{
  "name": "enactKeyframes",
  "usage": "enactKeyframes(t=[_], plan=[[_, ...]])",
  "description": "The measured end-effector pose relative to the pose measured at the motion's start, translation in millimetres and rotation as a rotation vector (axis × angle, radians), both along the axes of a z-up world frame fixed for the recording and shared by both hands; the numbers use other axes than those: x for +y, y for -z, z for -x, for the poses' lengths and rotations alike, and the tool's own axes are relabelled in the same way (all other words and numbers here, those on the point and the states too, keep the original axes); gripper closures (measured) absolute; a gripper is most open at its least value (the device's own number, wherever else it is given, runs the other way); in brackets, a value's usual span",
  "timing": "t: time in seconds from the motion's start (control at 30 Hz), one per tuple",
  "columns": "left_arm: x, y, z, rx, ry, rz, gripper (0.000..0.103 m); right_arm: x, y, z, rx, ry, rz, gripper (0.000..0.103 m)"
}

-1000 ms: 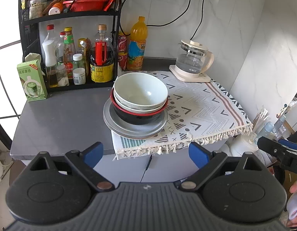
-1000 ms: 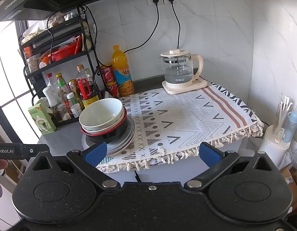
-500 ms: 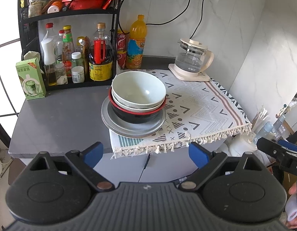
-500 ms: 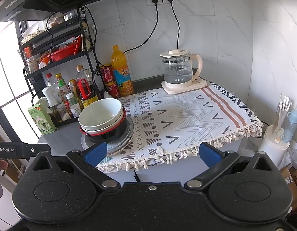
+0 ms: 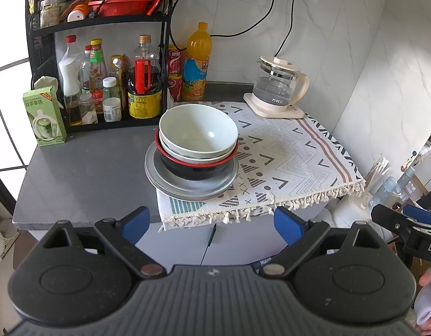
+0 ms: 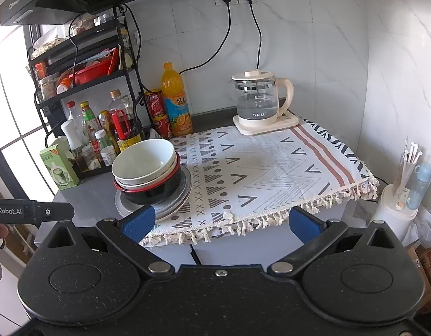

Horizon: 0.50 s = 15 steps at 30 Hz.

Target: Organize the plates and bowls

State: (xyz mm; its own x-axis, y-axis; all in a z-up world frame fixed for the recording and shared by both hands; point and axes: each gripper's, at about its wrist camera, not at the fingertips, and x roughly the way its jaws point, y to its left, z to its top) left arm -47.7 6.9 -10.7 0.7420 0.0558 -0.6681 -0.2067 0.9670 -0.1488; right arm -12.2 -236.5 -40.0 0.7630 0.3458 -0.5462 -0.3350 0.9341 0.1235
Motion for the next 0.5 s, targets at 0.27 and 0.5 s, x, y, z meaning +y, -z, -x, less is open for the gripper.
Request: enactKeyframes(t=[0.27, 0.5], plan=[[-1.0, 0.3, -1.3, 0.002, 0.0, 0.0, 0.009, 0.6, 1.2, -2.5, 0.016, -0.006, 0.007, 0.0], [-0.4, 3.9, -5.4, 0.009, 0.005, 0.004, 0.009, 1.4, 6.4, -6.1, 0.038, -0.001, 0.004, 0.0]])
